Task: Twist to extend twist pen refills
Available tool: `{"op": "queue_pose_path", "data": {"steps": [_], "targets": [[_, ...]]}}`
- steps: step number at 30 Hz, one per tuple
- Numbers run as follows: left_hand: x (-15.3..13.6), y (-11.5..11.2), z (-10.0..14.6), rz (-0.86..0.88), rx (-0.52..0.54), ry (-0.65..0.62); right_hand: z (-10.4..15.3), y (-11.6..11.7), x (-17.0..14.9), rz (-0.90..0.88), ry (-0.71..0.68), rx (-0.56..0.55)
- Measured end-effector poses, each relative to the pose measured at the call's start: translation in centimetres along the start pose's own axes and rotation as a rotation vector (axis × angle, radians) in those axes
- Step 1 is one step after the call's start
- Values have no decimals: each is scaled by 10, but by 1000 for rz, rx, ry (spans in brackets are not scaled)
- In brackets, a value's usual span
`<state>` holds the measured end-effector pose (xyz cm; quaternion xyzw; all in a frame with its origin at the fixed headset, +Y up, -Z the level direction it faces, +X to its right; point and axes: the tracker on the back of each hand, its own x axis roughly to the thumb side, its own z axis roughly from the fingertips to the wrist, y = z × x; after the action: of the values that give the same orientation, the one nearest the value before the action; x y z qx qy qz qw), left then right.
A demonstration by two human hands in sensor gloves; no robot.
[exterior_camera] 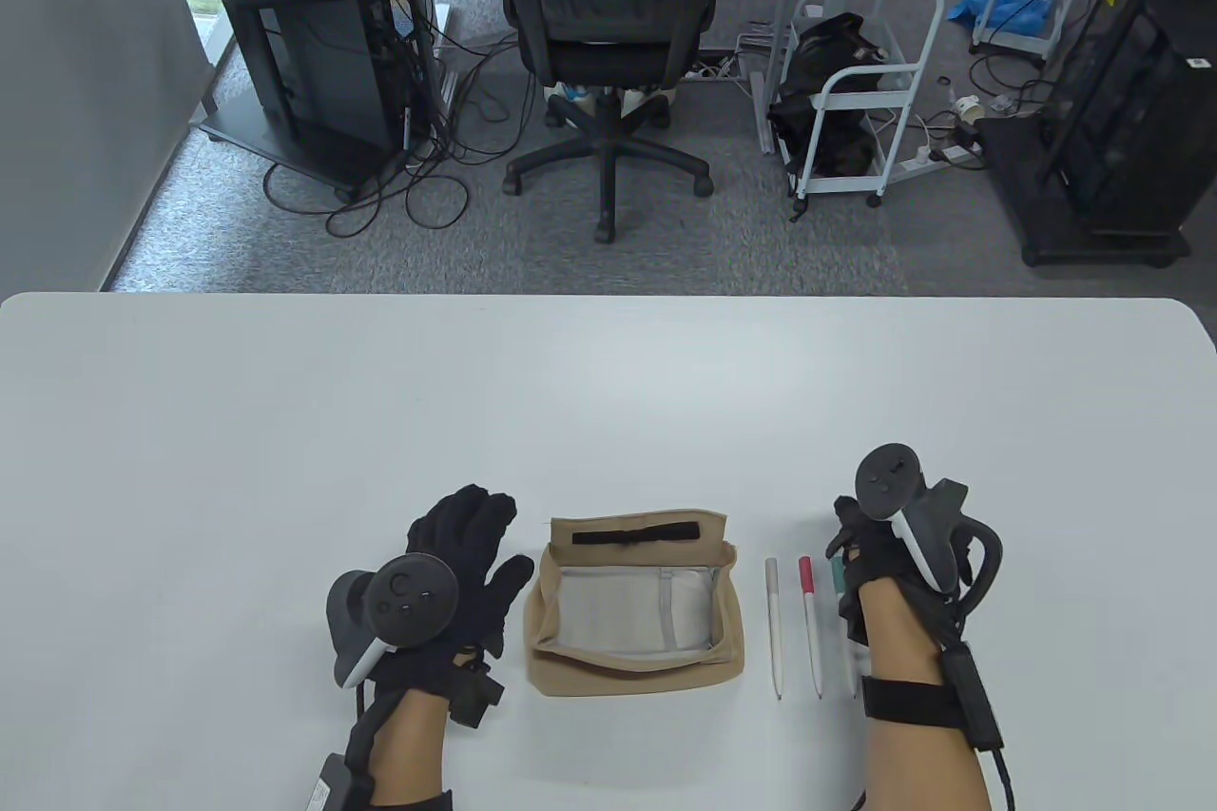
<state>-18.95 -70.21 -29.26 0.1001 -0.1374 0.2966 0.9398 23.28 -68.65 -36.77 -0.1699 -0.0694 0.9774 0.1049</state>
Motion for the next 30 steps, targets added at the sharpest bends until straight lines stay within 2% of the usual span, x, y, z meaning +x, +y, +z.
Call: {"op": "queue_pose_path", "data": {"steps": [3, 7, 11, 15, 19, 23, 27, 30], "targets": [[3, 1, 0, -14, 2, -11, 10, -19, 22, -85, -104, -8], [10, -1, -1, -40, -10, -34, 22, -29, 50, -235, -316, 131], [17, -1, 0, -73, -8, -53, 31, -17, 70, -240, -411, 231], [36, -7, -2, -157, 6, -88, 35, 4, 85, -128, -455, 247], [65, -19, -5, -265, 8, -161, 37, 18, 93, -98, -483, 264], [90, -42, -14, -293, -88, -210, 39, 24, 96, -74, -490, 243], [101, -74, -25, -367, -261, -196, 40, 25, 97, -66, -497, 223], [102, -99, -30, -442, -436, -156, 40, 25, 97, -68, -498, 219]]}}
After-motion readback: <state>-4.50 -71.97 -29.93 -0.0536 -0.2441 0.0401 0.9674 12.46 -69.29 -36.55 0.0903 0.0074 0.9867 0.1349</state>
